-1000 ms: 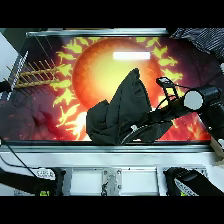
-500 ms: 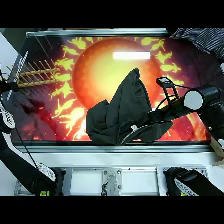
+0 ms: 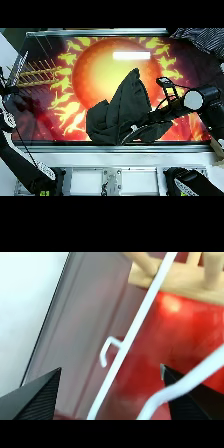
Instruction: Fold the clothes and pants, and hang the long-sleeved shirts on hangers.
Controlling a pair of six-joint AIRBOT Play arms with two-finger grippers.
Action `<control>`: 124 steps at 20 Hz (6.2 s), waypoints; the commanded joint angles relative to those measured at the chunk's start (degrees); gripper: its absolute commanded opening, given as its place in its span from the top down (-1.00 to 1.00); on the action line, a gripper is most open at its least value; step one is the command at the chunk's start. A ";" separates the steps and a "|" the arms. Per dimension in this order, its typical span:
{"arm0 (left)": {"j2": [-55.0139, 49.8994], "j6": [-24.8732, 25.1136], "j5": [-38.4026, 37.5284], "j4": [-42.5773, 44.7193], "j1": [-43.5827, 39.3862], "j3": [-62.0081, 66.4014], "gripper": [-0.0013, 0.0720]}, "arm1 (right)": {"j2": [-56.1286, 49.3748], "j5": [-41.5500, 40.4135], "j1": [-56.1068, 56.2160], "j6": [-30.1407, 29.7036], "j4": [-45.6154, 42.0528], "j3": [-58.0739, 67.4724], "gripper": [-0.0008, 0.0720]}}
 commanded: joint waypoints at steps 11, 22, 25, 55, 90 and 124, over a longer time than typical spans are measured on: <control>-4.52 -0.15 5.68 -0.68 -0.63 0.76 -0.51 | 0.04 0.00 -0.02 0.00 0.02 -0.02 0.92; -4.50 -0.15 6.43 -0.68 -1.60 0.76 0.63 | 0.04 0.00 -0.02 0.00 0.02 -0.02 0.92; -4.44 -0.17 6.38 -0.70 -1.62 0.76 0.64 | 0.04 0.00 -0.02 0.00 0.02 -0.02 0.92; 35.98 -2.29 -13.44 -0.83 -12.15 -12.00 0.92 | 0.02 -0.02 -0.02 0.00 0.02 -0.02 0.92; 83.14 63.71 -46.03 -41.31 -37.68 -72.78 0.92 | 0.04 0.00 -0.02 0.00 0.00 -0.02 0.92; 59.32 66.34 -34.62 -60.63 -44.33 -64.26 0.93 | 0.02 2.16 4.63 1.77 0.57 18.38 0.92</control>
